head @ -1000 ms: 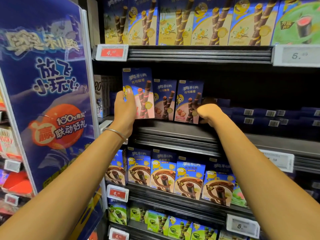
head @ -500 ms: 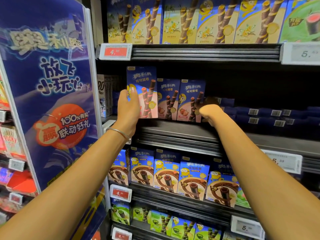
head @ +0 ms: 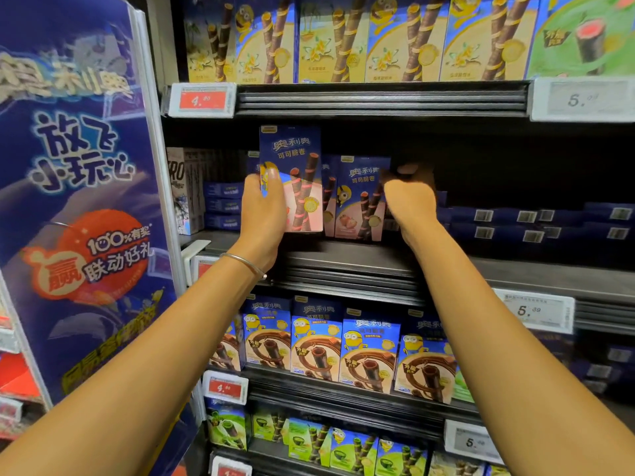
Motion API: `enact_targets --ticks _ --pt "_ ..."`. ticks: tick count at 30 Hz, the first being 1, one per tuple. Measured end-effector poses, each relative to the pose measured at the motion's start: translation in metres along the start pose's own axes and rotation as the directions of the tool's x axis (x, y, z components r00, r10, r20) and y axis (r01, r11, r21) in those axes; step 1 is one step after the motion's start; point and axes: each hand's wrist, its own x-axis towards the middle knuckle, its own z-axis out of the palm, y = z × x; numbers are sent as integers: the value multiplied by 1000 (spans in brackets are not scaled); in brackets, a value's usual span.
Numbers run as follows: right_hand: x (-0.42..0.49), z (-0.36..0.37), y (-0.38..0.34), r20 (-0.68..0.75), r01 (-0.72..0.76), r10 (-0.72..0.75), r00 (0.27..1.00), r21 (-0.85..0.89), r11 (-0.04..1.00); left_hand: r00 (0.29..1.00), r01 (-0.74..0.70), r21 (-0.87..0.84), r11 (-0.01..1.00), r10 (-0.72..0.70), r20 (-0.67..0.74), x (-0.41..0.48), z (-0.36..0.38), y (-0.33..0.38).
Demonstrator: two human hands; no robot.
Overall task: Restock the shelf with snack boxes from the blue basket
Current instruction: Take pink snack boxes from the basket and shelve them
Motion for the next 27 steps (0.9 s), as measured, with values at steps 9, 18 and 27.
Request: enact_targets --ticks 9,18,27 --pt "-11 -22 -5 243 152 -161 957 53 987 985 63 -25 998 -58 164 -31 72 14" --pt "22 -79 12 80 22 -15 997 -83 996 929 -369 704 607 273 251 -11 59 17" --pt "37 -86 41 80 -121 138 987 -184 975 805 -592 766 250 239 543 23 56 26"
